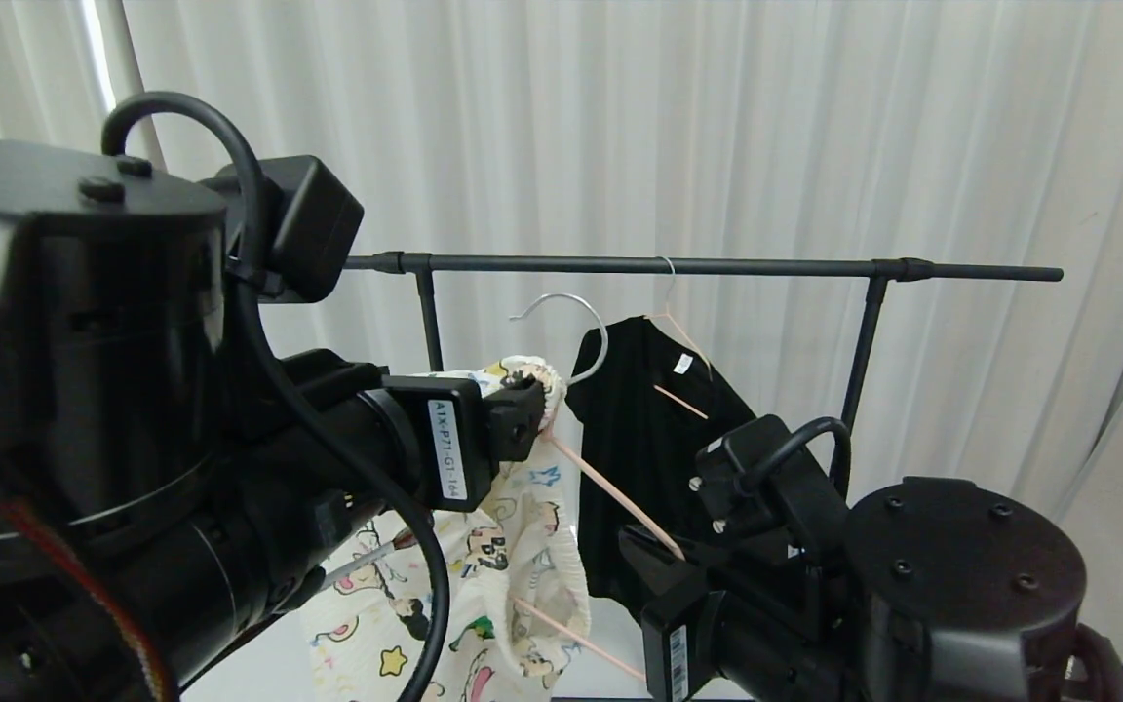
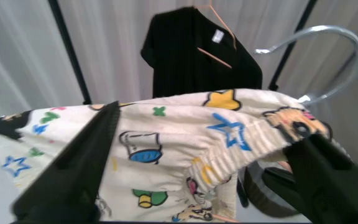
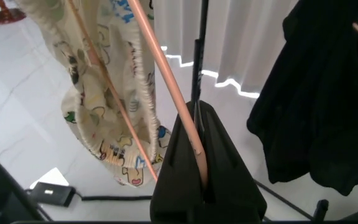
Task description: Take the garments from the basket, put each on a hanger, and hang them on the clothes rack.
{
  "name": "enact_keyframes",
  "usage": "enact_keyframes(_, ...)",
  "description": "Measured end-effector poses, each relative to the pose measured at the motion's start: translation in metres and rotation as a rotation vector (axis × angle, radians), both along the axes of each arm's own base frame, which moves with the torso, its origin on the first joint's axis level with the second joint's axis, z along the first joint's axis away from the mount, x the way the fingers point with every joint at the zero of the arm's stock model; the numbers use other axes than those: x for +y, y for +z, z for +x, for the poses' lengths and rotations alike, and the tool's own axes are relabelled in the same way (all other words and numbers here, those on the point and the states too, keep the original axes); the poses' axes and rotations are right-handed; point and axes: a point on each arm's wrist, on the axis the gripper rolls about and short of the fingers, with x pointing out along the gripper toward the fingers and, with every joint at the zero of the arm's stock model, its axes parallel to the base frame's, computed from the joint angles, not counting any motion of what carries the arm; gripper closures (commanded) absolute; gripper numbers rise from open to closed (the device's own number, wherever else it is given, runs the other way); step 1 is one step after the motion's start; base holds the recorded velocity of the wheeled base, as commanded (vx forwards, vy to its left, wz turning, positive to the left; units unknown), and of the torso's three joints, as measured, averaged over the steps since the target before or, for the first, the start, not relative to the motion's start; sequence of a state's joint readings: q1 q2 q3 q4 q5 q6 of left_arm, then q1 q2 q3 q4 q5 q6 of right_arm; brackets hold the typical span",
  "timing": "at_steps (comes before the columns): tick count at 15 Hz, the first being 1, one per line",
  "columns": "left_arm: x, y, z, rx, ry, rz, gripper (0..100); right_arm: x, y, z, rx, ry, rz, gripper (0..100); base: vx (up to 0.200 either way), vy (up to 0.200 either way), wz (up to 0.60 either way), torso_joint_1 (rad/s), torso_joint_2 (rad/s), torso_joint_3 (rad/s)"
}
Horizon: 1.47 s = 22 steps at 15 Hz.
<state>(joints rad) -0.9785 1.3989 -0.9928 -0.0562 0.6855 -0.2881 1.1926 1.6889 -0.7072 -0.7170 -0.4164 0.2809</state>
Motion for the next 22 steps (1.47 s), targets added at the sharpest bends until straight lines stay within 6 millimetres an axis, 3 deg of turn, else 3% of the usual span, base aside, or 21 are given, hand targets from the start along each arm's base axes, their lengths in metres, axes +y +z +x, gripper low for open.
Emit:
enact_keyframes(5, 0.001, 0.017, 0.004, -0.039, 0.027, -0.038, 0, -0.002, 0.004, 0.000, -0.015, -0.022, 0.013, 100, 0.000, 0.000, 0.00, 0.000, 0.00, 0.000)
enact_keyframes(8, -0.001, 0.016, 0.006, -0.043, 0.040, -0.022, 0, -0.003, 0.007, -0.001, -0.022, -0.025, 0.019, 100, 0.000, 0.000, 0.00, 0.000, 0.00, 0.000)
enact_keyframes(15, -0.009, 0.004, 0.002, -0.041, 0.025, 0.073, 0, -0.007, 0.016, 0.002, -0.045, -0.080, 0.043, 100, 0.000, 0.000, 0.00, 0.000, 0.00, 0.000)
enact_keyframes(22, -0.009, -0.027, -0.032, -0.008, -0.092, 0.186, 0, -0.016, 0.025, 0.012, -0.105, -0.125, 0.053, 100, 0.000, 0.000, 0.00, 0.000, 0.00, 0.000)
